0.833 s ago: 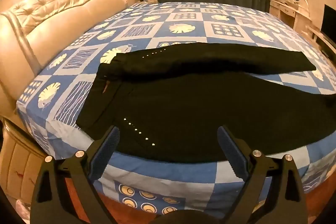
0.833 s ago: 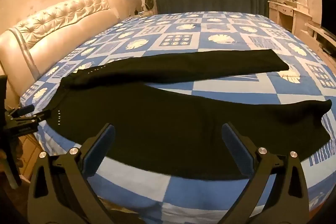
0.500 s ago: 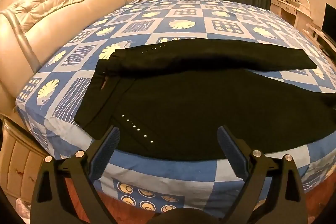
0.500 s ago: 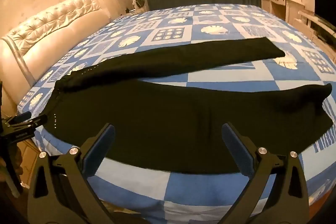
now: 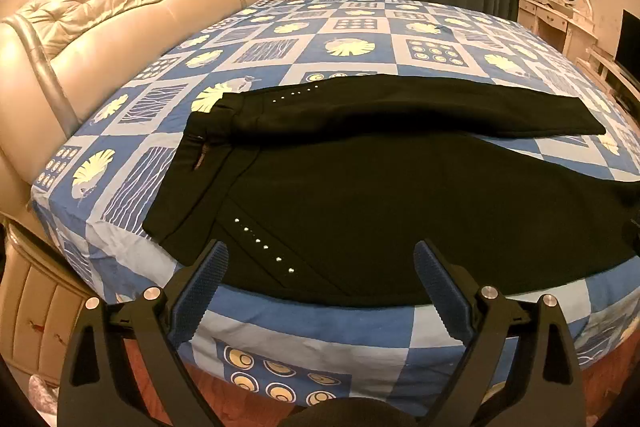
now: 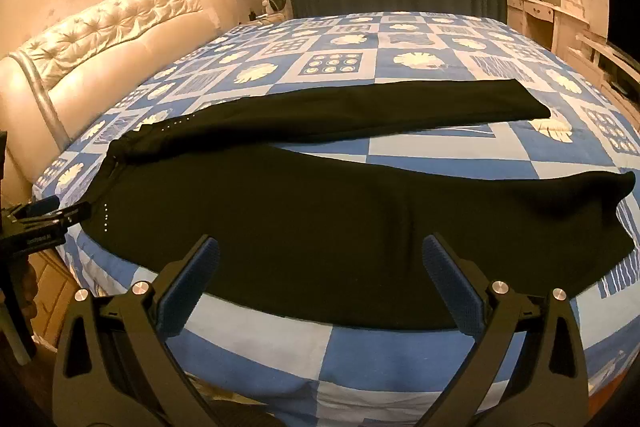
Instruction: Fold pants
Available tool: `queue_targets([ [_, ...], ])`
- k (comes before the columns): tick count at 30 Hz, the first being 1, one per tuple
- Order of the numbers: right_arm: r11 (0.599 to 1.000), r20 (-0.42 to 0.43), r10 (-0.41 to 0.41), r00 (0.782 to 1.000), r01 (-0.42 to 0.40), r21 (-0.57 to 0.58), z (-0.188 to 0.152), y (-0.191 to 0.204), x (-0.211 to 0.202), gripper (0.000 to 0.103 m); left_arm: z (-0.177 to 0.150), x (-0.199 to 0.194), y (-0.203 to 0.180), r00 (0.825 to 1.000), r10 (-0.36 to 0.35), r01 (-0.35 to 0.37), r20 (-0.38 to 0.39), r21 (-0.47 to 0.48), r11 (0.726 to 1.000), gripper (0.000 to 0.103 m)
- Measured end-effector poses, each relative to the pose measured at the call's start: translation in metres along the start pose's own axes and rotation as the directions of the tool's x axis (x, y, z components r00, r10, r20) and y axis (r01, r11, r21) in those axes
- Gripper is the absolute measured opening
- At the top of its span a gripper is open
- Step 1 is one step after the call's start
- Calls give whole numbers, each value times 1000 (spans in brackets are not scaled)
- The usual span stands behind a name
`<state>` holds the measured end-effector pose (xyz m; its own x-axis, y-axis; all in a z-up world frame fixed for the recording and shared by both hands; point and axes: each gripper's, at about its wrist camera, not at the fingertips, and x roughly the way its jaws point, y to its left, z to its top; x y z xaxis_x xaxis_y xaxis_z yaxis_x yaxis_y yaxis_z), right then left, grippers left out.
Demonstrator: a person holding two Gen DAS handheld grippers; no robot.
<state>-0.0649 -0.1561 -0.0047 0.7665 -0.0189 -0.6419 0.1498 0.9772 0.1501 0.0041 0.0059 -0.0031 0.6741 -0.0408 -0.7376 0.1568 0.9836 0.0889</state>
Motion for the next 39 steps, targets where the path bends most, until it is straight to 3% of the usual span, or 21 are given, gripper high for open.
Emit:
queue_targets([
  [39, 1000, -34, 5, 999, -6, -17, -6, 6, 10, 101, -3, 4, 3, 1000, 8, -9, -7, -13, 1000, 93],
])
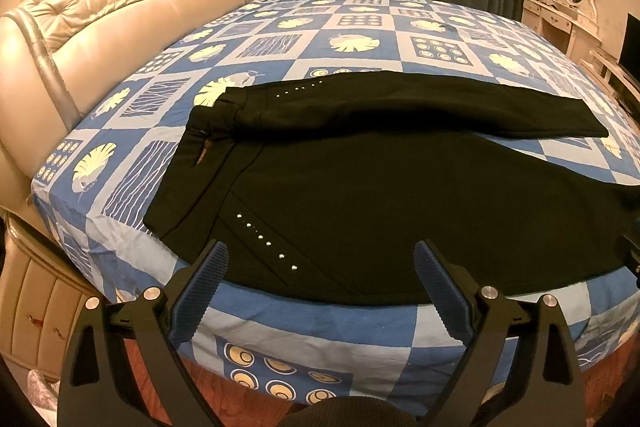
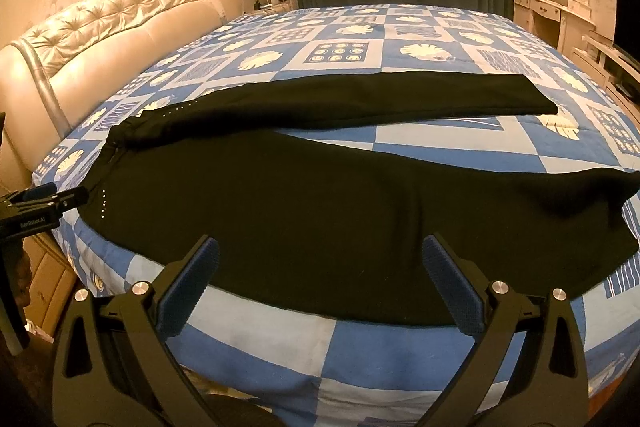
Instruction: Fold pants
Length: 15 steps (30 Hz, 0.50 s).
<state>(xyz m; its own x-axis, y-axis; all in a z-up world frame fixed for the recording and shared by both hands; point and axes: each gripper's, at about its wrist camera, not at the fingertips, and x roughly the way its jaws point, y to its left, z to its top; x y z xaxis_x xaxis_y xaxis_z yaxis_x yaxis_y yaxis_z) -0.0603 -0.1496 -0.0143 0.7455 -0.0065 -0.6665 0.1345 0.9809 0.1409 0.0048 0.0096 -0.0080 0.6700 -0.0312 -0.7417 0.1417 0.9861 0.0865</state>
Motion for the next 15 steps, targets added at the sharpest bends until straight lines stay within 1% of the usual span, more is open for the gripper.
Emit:
queue_targets([
  [8, 1000, -1, -4, 1000, 4, 5, 0, -1, 1, 101, 0, 0, 0, 1000, 1, -1, 0, 1, 1000, 93],
  [15, 1000, -7, -5, 1000, 5, 6, 1, -5, 1, 101, 0, -4, -1, 1000, 3, -3, 21, 14, 1000, 93],
])
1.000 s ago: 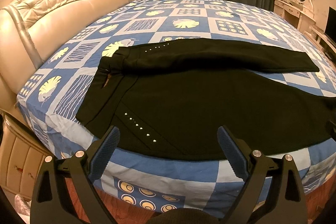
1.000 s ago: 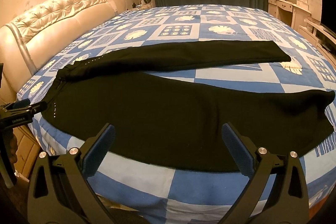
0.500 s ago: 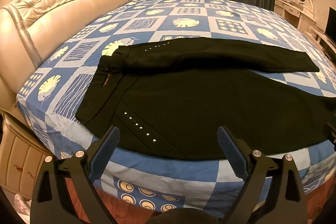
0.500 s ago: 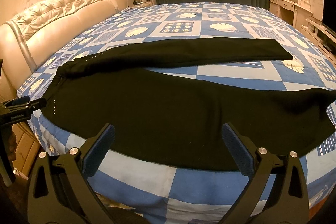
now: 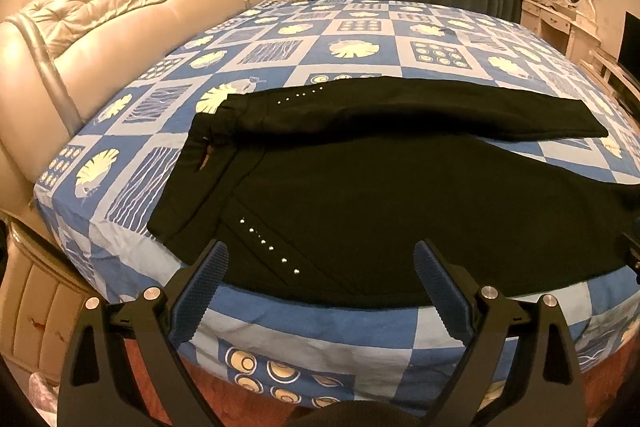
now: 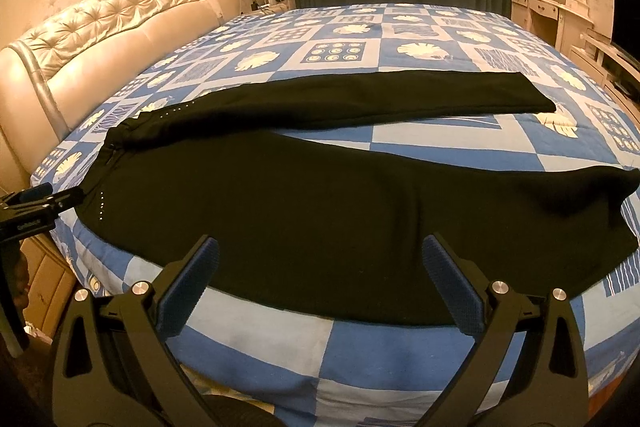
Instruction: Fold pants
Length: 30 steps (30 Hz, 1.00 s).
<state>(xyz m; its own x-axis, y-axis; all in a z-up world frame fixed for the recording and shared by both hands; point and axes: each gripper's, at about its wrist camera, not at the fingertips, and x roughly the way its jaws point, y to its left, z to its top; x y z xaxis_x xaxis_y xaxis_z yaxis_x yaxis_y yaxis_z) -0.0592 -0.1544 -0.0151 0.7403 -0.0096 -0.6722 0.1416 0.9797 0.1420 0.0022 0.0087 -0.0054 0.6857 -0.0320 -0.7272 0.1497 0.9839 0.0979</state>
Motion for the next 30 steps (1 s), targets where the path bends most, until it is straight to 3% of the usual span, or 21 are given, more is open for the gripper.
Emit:
queue_targets([
  [8, 1000, -13, -1, 1000, 2, 15, -2, -5, 1, 101, 5, -7, -1, 999, -49, 48, 13, 43, 998, 93],
  [11, 1000, -22, 1, 1000, 0, 30, -2, -9, 3, 101, 17, 7, 6, 986, -113, 124, -122, 81, 989, 93],
  [13, 999, -34, 6, 999, -4, 45, -1, -13, 6, 101, 30, 14, 22, 964, -198, 212, -175, 64, 975, 93],
  [14, 998, -42, 10, 999, -8, 56, -2, -15, 7, 101, 37, 16, 33, 963, -210, 220, -168, 48, 974, 93],
  [16, 997, -53, 18, 998, -14, 72, -1, -17, 8, 101, 57, 24, 64, 974, -190, 194, -123, 25, 981, 93],
  [19, 996, -52, 36, 998, -32, 87, 2, -17, 8, 101, 94, 56, 111, 972, -191, 197, -141, 30, 980, 93],
  [21, 997, -39, 36, 999, -33, 74, 6, -14, 5, 101, 117, 85, 146, 968, -194, 192, -162, -24, 981, 93],
  [22, 998, -28, 33, 999, -31, 61, 9, -12, 5, 101, 125, 101, 164, 959, -216, 207, -185, -67, 976, 93],
  [24, 999, -11, 29, 1000, -29, 34, 15, -6, 5, 101, 141, 145, 198, 912, -332, 294, -239, -180, 939, 93],
  [26, 999, -3, 33, 999, -33, 20, 20, -4, 8, 101, 148, 184, 225, 866, -435, 365, -246, -285, 886, 93],
  [27, 999, -3, 39, 999, -39, 18, 24, -1, 12, 101, 153, 208, 239, 861, -445, 360, -244, -325, 874, 93],
  [30, 997, -12, 66, 998, -66, 36, 32, 2, 24, 101, 163, 244, 249, 885, -399, 313, -239, -329, 891, 93],
])
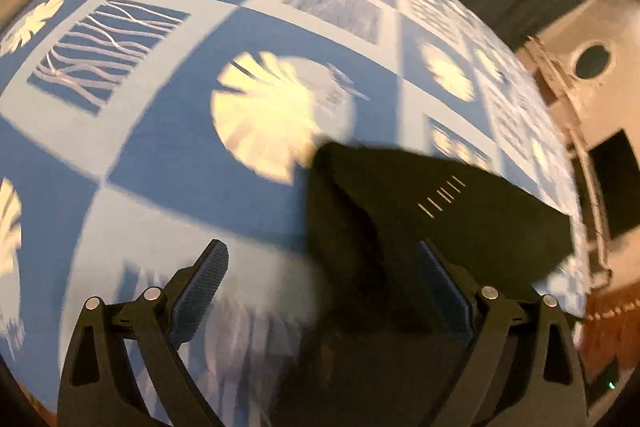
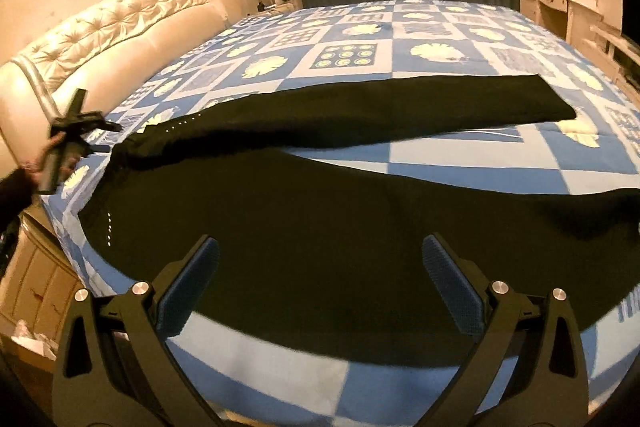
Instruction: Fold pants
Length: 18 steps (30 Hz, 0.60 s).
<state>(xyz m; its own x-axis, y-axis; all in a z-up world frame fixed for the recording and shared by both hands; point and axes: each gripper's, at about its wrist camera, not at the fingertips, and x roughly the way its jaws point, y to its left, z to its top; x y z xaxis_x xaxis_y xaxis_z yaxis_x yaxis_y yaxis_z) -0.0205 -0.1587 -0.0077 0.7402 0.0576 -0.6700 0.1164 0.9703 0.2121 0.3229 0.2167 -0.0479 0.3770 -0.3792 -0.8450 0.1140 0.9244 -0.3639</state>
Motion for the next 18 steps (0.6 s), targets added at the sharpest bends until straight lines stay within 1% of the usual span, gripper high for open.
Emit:
queue_targets([
  [2, 1000, -6, 14, 1000, -14, 8, 3, 2, 7, 101, 12, 13, 2, 1000, -7, 7, 4, 30, 1000, 93],
  [5, 999, -22, 35, 999, -34, 8, 8, 6, 18, 101, 26, 34, -7, 1000, -23, 23, -2, 106, 994, 93],
  [7, 998, -36, 53, 998, -52, 17, 10, 10, 31, 101, 31, 47, -15, 999, -25, 28, -21, 172, 985, 93],
  [8, 998, -39, 58, 998, -58, 22, 10, 11, 34, 101, 32, 53, -17, 998, -40, 47, -42, 194, 980, 93],
  [9, 998, -43, 66, 997, -65, 26, 11, 11, 37, 101, 34, 58, -19, 994, -80, 93, -72, 207, 974, 93],
  [11, 996, -49, 85, 995, -83, 38, 12, 12, 42, 101, 33, 63, -23, 983, -152, 171, -107, 205, 964, 93],
  [12, 995, -51, 94, 994, -92, 42, 13, 13, 45, 101, 31, 63, -25, 974, -193, 215, -121, 209, 954, 93],
  [14, 993, -54, 108, 993, -106, 45, 15, 15, 49, 101, 30, 63, -24, 966, -223, 247, -133, 203, 948, 93],
  [16, 992, -64, 121, 991, -118, 41, 18, 18, 53, 101, 32, 63, -17, 955, -263, 284, -140, 164, 945, 92],
  [17, 991, -68, 129, 989, -126, 37, 20, 19, 55, 101, 33, 63, -13, 950, -280, 299, -139, 142, 944, 89],
  [18, 990, -68, 137, 988, -135, 32, 22, 19, 57, 101, 35, 63, -9, 948, -286, 302, -137, 114, 946, 75],
])
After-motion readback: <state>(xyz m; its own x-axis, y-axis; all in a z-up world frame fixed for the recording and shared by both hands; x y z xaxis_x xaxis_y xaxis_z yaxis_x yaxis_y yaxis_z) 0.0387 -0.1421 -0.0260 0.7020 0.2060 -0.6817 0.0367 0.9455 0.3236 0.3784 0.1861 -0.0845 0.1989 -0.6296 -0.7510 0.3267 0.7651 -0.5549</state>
